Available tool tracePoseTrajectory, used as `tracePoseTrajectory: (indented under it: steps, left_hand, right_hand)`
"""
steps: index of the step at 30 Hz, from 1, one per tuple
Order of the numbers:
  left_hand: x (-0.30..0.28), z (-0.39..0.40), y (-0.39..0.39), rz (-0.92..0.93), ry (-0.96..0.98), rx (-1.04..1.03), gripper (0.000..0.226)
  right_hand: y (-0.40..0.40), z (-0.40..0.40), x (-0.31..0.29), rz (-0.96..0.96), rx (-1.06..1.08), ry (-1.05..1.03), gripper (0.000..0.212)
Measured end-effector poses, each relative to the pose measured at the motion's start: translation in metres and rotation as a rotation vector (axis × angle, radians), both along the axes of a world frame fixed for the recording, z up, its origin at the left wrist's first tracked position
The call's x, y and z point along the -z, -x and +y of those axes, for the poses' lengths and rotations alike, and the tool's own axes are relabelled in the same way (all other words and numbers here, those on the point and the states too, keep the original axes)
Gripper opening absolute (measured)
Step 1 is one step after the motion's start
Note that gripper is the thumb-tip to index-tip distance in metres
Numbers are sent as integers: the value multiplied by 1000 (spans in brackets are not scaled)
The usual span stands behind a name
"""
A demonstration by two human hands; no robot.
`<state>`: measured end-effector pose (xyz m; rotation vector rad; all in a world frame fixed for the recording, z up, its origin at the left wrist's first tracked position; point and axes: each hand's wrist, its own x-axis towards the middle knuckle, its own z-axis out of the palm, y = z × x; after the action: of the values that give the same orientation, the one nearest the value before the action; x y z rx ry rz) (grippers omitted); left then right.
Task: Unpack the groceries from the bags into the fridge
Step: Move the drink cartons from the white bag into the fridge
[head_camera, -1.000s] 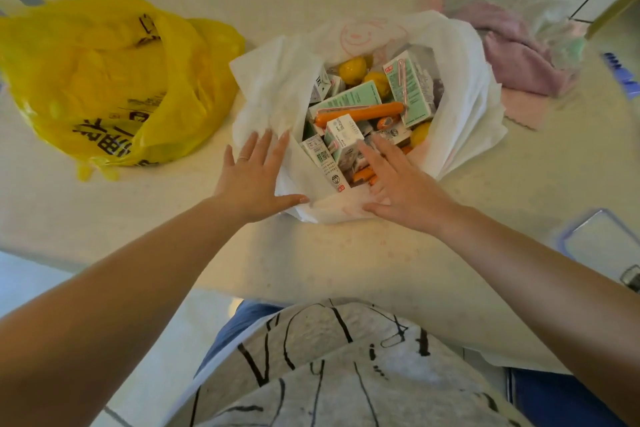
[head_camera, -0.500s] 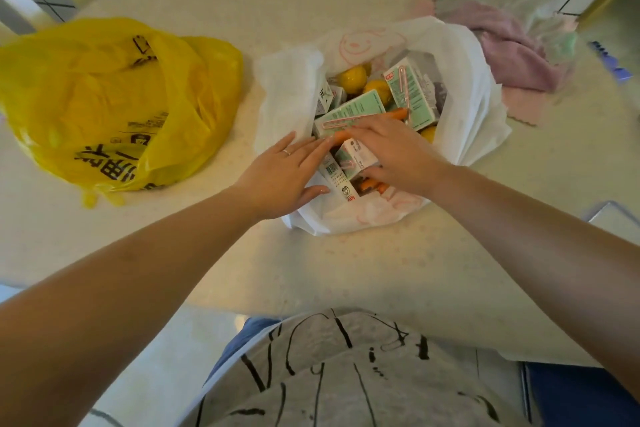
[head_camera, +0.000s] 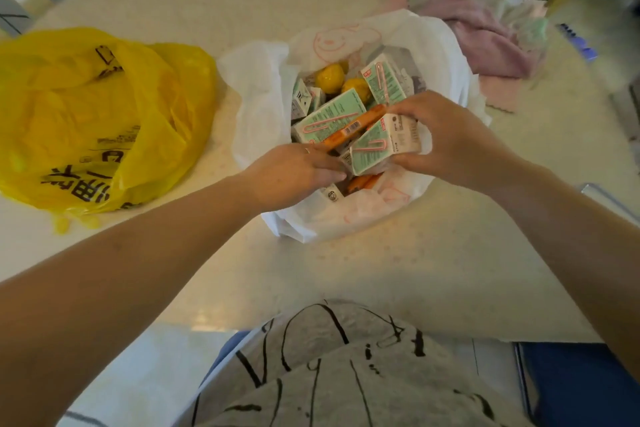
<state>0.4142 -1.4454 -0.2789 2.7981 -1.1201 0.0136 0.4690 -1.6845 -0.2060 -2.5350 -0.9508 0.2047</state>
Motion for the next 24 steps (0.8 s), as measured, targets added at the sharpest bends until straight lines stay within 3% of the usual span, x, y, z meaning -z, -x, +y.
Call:
tracePoseTrajectory:
  steps: [5, 12, 16, 20, 24]
  left_hand:
    - [11, -8, -13, 218, -122, -9, 35]
    - [6, -14, -14, 240, -235, 14, 45]
    - [4, -18, -12, 237, -263, -104, 54]
    - [4, -16, -5, 259, -130, -277, 47]
    - [3, -16, 13, 250, 305, -526, 44]
  right_hand:
    - [9, -21, 3, -12, -5, 100, 66]
    - [25, -27, 24, 57, 0, 135, 70]
    - [31, -24, 32, 84, 19, 144, 71]
    - [36, -26, 37, 81, 58, 109, 70]
    - [39, -28, 44, 88, 113, 27, 69]
